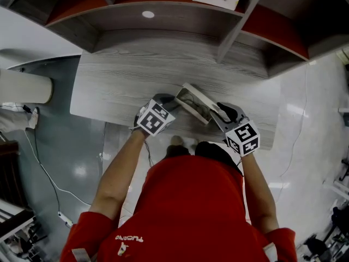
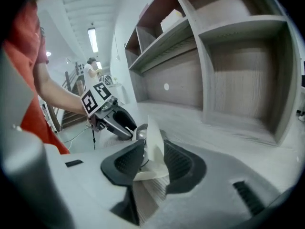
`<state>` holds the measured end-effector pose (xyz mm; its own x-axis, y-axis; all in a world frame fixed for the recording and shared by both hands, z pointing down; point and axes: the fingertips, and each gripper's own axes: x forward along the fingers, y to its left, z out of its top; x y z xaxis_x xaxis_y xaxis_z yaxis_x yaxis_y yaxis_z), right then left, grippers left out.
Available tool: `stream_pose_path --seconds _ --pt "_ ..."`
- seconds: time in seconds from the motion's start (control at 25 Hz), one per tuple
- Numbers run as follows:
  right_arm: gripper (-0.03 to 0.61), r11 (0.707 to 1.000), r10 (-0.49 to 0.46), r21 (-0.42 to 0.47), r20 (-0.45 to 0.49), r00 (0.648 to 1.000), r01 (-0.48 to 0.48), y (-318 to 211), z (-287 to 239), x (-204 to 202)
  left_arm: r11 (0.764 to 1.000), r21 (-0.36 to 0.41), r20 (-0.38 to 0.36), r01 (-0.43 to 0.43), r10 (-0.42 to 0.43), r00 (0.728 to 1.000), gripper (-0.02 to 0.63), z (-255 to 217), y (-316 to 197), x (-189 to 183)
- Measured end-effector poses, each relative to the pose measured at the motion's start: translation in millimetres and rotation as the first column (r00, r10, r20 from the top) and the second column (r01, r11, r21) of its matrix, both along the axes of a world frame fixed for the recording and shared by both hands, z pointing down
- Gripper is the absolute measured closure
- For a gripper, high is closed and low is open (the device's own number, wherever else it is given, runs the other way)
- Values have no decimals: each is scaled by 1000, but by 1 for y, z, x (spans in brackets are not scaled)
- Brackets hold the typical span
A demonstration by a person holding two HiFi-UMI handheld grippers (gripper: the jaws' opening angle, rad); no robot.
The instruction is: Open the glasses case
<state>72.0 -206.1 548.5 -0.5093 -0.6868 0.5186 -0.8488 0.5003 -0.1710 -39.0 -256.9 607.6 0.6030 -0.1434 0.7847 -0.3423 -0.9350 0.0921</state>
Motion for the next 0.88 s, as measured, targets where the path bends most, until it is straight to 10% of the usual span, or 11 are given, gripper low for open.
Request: stream_pose_path --seconds 0.2,0.88 --pt "557 996 68 67 -63 996 -63 -14 -8 17 1000 2 3 7 -7 1000 471 0 -1 1" --pt "558 989 139 58 -130 982 -133 -38 7 48 998 37 -7 48 -48 999 472 2 -6 7"
